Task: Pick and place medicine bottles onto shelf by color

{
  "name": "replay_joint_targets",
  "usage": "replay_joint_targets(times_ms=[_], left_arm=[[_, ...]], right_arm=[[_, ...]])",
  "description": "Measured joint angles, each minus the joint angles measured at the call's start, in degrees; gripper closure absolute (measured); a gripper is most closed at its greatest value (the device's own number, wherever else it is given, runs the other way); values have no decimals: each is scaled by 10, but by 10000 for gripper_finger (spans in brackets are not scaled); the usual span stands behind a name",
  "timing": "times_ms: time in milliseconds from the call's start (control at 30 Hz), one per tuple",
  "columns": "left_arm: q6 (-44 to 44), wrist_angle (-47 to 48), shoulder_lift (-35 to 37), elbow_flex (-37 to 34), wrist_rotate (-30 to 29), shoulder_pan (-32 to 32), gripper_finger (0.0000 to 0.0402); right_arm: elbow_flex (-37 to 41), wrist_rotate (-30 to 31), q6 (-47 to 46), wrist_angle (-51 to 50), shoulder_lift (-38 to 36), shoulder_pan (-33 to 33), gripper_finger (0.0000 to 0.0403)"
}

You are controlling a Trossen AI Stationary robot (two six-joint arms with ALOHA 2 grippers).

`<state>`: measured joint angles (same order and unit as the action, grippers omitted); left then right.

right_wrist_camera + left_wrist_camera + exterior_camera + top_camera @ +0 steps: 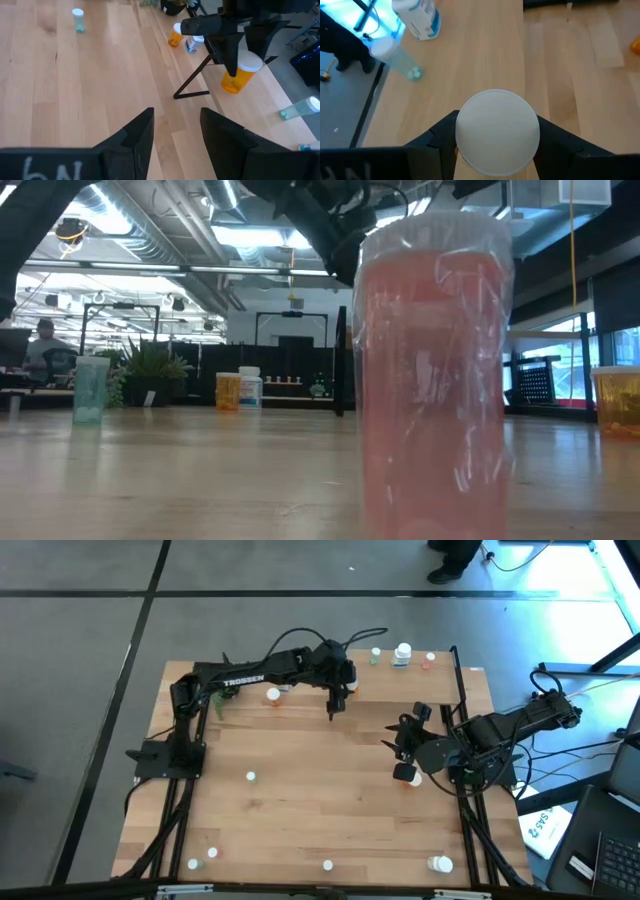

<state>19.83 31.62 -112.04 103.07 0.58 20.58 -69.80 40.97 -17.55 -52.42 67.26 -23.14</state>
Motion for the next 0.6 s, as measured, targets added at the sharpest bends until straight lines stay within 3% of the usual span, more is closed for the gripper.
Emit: replay_joint_targets(times_ms=[367, 600], left_arm=[[-2, 0, -3, 0, -11, 0, 218], [-3, 8, -3, 0, -11, 0, 217]], right_arm=[[0, 5, -2, -2, 0, 0, 240], [-1, 111, -18, -2, 4, 1, 240]])
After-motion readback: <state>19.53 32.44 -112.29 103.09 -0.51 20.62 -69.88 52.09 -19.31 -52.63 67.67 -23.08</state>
